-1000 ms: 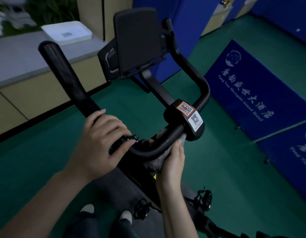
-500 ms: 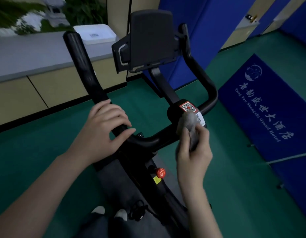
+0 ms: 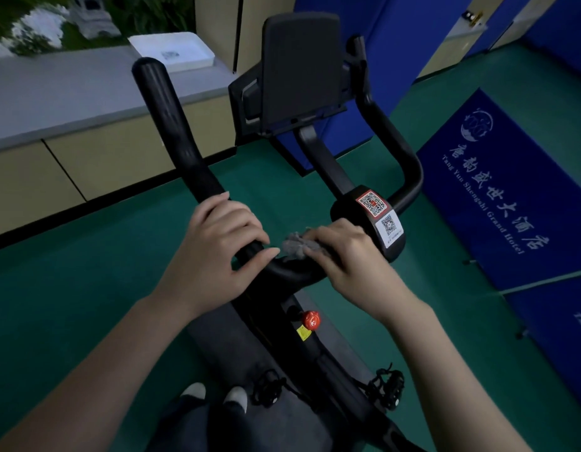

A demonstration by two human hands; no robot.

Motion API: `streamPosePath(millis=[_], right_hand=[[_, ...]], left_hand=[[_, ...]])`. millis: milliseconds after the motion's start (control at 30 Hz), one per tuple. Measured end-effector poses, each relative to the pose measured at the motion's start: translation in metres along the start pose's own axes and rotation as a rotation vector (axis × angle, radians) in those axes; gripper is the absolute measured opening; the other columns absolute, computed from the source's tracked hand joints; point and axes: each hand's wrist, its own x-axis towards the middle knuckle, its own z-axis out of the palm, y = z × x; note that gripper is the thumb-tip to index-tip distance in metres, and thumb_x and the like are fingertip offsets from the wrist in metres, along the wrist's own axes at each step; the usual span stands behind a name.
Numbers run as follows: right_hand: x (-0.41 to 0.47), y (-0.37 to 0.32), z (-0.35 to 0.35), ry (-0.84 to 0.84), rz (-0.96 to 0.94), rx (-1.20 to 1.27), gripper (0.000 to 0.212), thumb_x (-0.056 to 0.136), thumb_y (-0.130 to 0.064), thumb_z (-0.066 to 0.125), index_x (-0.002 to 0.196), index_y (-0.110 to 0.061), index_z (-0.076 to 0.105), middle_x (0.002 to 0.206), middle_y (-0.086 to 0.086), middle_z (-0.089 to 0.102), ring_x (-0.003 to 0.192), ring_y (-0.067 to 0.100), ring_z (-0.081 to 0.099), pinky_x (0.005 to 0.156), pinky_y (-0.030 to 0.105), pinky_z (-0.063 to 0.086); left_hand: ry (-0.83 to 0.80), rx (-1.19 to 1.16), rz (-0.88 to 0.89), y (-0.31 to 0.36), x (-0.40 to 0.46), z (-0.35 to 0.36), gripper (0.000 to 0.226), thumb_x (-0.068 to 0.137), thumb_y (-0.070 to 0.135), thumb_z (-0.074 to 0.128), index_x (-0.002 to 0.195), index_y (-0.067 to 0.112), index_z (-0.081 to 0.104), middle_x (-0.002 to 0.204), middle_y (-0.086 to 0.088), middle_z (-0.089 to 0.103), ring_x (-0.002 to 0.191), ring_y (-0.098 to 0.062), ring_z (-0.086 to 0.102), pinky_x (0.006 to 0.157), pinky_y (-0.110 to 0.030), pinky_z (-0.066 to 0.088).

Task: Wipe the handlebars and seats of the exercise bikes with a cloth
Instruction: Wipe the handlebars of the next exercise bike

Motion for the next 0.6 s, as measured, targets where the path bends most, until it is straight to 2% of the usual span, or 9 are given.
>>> streamPosePath(millis=[67,133,233,367,467,600], right_hand=[[0.006,0.009,-0.011,-0.009,0.032,-0.082,0.020,0.097,-0.022,0.054,0.102,-0.008,0.068,0.089,0.006,0.066,0.094,0.025,0.053,0.086,0.036,0.042],[0.009,0.015,-0.016,0.029,0.084,-0.150,0.023,0.098,-0.022,0.053,0.097,-0.005,0.069,0.087,0.008,0.066,0.095,0.028,0.052,0.086,0.037,0.041],[0.008,0.005,-0.007,0.089,0.129,-0.116,0.021,0.096,-0.019,0.055,0.091,-0.003,0.068,0.081,0.007,0.063,0.093,0.028,0.049,0.082,0.034,0.040],[0.006,-0.002,-0.003,0.045,0.111,-0.057,0.018,0.095,-0.025,0.057,0.097,-0.011,0.069,0.082,0.000,0.060,0.096,0.025,0.050,0.086,0.040,0.041],[0.005,0.004,-0.008,0.109,0.172,-0.152,0.023,0.095,-0.035,0.054,0.098,-0.017,0.069,0.084,-0.005,0.064,0.098,0.022,0.047,0.086,0.037,0.032],[0.000,-0.009,0.001,0.191,0.186,-0.099,0.022,0.093,-0.030,0.058,0.098,-0.012,0.071,0.083,0.001,0.068,0.089,0.025,0.044,0.080,0.029,0.035]], left_hand=[[-0.003,0.001,0.003,0.000,0.001,0.000,0.034,0.091,0.047,0.050,0.083,0.019,0.069,0.087,0.010,0.062,0.099,-0.012,0.055,0.114,-0.032,0.019],[-0.005,0.002,0.005,0.000,0.001,-0.001,0.033,0.091,0.046,0.051,0.083,0.020,0.068,0.087,0.010,0.062,0.099,-0.012,0.055,0.114,-0.031,0.018],[-0.006,-0.002,0.007,-0.001,0.000,-0.002,0.031,0.091,0.045,0.052,0.082,0.020,0.067,0.086,0.011,0.061,0.098,-0.011,0.055,0.114,-0.030,0.017],[-0.002,-0.009,0.014,-0.001,0.000,-0.002,0.030,0.091,0.044,0.053,0.082,0.019,0.068,0.086,0.010,0.062,0.098,-0.012,0.055,0.114,-0.028,0.016],[-0.008,0.002,0.021,-0.001,0.001,-0.003,0.031,0.091,0.045,0.053,0.082,0.019,0.068,0.086,0.009,0.063,0.098,-0.012,0.056,0.114,-0.027,0.016],[-0.016,0.008,0.019,-0.002,0.001,-0.004,0.031,0.090,0.045,0.054,0.081,0.020,0.068,0.085,0.010,0.062,0.097,-0.012,0.057,0.113,-0.027,0.016]])
